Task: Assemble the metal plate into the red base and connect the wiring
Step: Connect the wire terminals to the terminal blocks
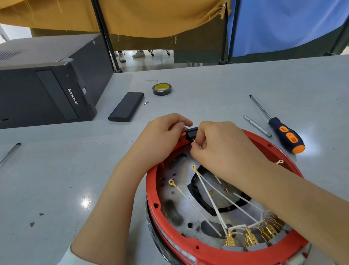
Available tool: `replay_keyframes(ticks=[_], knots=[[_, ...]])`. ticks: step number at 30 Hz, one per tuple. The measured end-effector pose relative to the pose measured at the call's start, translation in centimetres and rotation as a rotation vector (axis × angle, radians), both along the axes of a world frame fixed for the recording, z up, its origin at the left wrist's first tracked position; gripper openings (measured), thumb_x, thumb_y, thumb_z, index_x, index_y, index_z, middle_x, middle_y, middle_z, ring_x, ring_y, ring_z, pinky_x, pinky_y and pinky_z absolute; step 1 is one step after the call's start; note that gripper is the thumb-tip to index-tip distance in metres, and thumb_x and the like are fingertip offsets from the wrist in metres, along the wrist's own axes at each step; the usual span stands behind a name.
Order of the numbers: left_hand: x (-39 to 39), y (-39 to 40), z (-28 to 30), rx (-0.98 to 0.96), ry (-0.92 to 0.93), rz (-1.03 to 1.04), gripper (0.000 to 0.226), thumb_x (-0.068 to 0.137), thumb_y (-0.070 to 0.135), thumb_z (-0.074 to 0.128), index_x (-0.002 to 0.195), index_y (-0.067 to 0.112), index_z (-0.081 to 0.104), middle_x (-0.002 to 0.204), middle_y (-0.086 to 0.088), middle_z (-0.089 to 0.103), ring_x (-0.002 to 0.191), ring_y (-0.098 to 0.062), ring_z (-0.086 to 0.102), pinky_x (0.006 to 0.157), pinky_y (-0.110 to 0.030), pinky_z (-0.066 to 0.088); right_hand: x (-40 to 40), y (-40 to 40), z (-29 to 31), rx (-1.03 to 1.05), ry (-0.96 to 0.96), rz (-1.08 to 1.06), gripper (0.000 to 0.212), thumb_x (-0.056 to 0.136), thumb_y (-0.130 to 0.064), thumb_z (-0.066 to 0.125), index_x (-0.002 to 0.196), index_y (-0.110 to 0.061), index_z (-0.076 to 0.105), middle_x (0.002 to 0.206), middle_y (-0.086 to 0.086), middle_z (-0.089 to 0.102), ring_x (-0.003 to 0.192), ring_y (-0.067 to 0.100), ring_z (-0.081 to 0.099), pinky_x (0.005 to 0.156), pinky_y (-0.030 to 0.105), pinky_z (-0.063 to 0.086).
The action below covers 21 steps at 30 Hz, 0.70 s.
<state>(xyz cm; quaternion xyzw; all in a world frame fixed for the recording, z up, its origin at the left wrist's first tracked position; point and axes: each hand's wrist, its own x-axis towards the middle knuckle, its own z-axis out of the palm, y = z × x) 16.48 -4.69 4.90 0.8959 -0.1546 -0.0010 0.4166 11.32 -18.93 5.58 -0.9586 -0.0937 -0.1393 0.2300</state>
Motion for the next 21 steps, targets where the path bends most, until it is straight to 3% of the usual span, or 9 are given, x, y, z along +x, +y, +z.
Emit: replay_keyframes(ticks=[5, 13, 17, 21], knots=[[0.0, 0.0, -0.1, -0.01, 0.006, -0.005, 0.03, 0.1, 0.02, 0.042, 0.103, 0.033, 0.068, 0.1, -0.002, 0.072, 0.095, -0.016, 0.063, 0.081, -0.019, 0.046, 0.3, 0.1, -0.1, 0.035, 0.005, -0.012, 0.012, 0.083, -0.018, 0.058, 0.076, -0.009, 0.059, 0.065, 0.004, 0.062, 0.066, 0.019, 0.057, 0.061, 0.035, 0.048], [0.1, 0.1, -0.1, -0.007, -0.006, -0.006, 0.029, 0.101, 0.02, 0.043, 0.1, 0.034, 0.068, 0.096, 0.004, 0.07, 0.09, -0.005, 0.06, 0.064, -0.003, 0.037, 0.8, 0.0, -0.5, 0.104, 0.01, -0.015, 0.011, 0.079, -0.012, 0.06, 0.071, -0.004, 0.06, 0.06, 0.008, 0.062, 0.062, 0.022, 0.057, 0.058, 0.031, 0.042], [0.3, 0.2, -0.1, 0.013, -0.003, -0.01, 0.03, 0.101, 0.02, 0.042, 0.102, 0.031, 0.07, 0.098, 0.006, 0.07, 0.094, -0.006, 0.06, 0.067, -0.004, 0.038, 1.0, 0.1, -0.4, 0.127, 0.016, -0.005, 0.01, 0.08, -0.011, 0.06, 0.073, -0.004, 0.06, 0.063, 0.006, 0.061, 0.063, 0.021, 0.057, 0.06, 0.032, 0.044], [0.2, 0.1, -0.2, -0.002, -0.03, -0.003, 0.03, 0.1, 0.018, 0.043, 0.097, 0.032, 0.069, 0.088, 0.007, 0.069, 0.082, 0.0, 0.058, 0.061, -0.002, 0.037, 1.0, 0.1, -0.4, 0.111, 0.011, 0.006, 0.008, 0.081, -0.013, 0.059, 0.074, -0.009, 0.057, 0.062, 0.001, 0.059, 0.063, 0.017, 0.056, 0.057, 0.028, 0.041]])
